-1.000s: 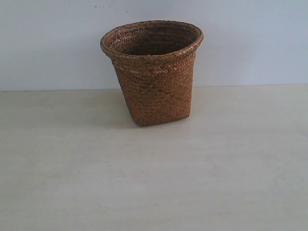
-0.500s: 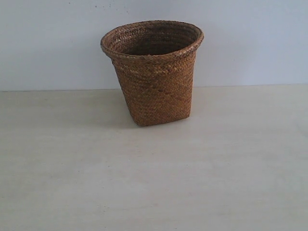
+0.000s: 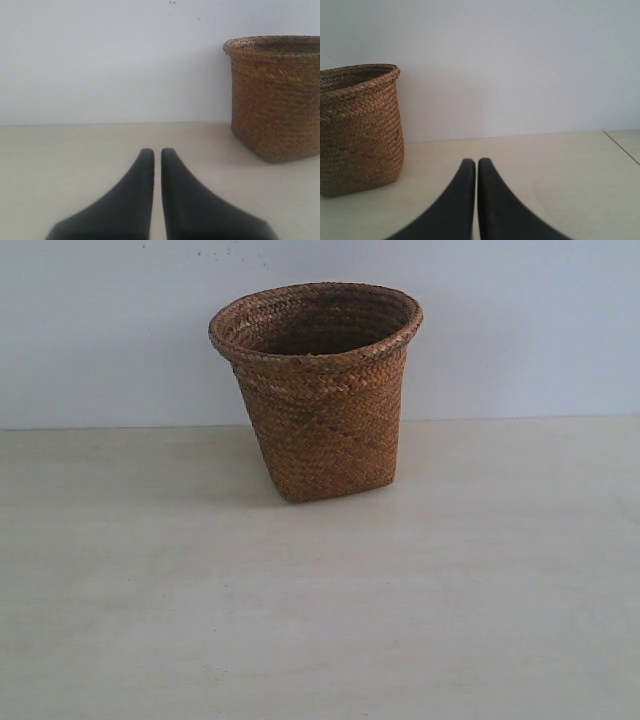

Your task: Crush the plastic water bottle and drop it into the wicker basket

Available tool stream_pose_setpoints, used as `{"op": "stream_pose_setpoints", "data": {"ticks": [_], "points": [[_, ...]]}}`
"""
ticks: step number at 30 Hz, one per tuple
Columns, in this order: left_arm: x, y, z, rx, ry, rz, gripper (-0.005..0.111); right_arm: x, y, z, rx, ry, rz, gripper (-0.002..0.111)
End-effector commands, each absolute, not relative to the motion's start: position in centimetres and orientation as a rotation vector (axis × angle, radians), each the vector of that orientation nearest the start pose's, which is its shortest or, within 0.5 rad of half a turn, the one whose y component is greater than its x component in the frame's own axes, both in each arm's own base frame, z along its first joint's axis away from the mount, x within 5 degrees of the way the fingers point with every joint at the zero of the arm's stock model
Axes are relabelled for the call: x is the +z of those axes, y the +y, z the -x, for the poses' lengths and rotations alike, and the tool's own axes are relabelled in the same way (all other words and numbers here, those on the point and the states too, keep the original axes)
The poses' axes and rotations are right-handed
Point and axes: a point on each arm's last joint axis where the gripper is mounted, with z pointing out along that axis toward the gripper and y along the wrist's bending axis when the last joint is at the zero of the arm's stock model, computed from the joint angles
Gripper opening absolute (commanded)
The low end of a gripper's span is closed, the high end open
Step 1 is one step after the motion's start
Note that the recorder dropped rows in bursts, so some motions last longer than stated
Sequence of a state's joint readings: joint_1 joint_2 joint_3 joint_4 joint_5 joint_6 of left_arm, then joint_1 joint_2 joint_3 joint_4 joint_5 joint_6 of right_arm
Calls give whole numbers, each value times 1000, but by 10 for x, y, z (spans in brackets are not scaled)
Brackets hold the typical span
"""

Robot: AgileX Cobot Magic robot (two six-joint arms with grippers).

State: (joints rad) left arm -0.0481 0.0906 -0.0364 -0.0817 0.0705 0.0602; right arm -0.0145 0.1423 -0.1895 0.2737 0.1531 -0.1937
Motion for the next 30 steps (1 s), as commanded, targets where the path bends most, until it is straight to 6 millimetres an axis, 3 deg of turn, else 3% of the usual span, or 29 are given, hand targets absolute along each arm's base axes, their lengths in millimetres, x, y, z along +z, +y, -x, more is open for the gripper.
{"op": "stream_pose_setpoints", "data": {"ticks": [1,13,30], "points": [[205,-2,-58,-77,1576,39,4,256,2,-62,78,1575,-47,0],[187,-3,-55,-75,1774,34,4,256,2,-62,78,1575,-47,0],[187,-3,-55,-75,1774,34,4,256,2,-62,78,1575,-47,0]]}}
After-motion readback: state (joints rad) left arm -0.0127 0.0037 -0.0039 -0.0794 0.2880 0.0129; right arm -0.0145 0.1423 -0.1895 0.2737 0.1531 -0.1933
